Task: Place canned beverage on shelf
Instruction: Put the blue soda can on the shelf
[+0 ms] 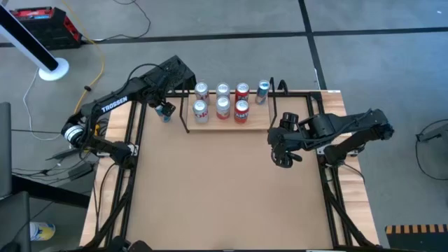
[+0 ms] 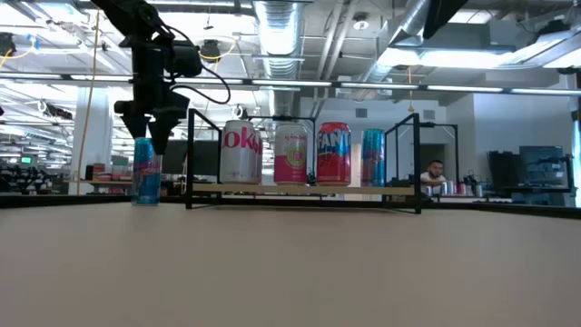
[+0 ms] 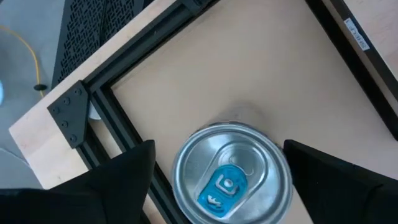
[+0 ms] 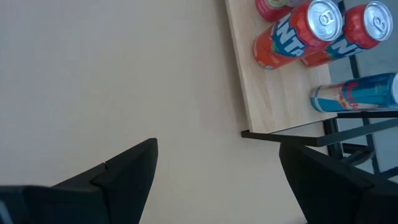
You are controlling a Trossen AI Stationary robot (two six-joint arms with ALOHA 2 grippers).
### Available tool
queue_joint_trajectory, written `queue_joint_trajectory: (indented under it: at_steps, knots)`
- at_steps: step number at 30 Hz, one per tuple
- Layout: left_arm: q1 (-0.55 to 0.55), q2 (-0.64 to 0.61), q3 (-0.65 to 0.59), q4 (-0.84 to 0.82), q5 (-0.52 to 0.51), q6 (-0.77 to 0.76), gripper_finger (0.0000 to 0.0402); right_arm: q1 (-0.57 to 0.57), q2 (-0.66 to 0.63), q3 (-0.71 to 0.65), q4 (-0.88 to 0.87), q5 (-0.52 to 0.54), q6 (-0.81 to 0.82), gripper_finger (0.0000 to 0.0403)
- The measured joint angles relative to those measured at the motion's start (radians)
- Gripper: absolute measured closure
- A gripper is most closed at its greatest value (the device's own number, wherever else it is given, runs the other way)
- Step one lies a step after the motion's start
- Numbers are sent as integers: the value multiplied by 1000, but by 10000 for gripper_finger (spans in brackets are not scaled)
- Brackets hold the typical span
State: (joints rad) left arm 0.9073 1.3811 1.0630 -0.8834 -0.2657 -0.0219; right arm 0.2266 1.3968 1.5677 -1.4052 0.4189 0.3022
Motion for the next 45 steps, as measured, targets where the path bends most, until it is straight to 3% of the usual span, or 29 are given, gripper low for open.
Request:
queue_joint_trajectory:
  at_steps: [8, 11, 18, 25, 31, 37, 45]
  knots:
    - [0, 0, 0, -7, 3, 21, 171, -42, 0, 0, 1, 0, -15, 42]
    - [0, -3, 4, -30, 2, 18, 175, -47, 0, 0, 1, -1, -15, 42]
    - [-56, -52, 58, -249, 0, -24, 167, -46, 0, 0, 12, -4, -14, 42]
    - [-288, -178, 58, -391, 144, -151, 157, -46, 0, 0, 25, -6, -27, 42]
    - [-621, -228, 58, -262, 196, -326, 160, -37, 0, -7, 34, -32, -74, 42]
    - [-850, -69, 87, 13, 199, -306, 160, -38, -45, -111, 89, -28, -69, 42]
    - [-923, 268, 430, 40, 136, -102, 160, -34, -135, -236, 235, -28, -22, 42]
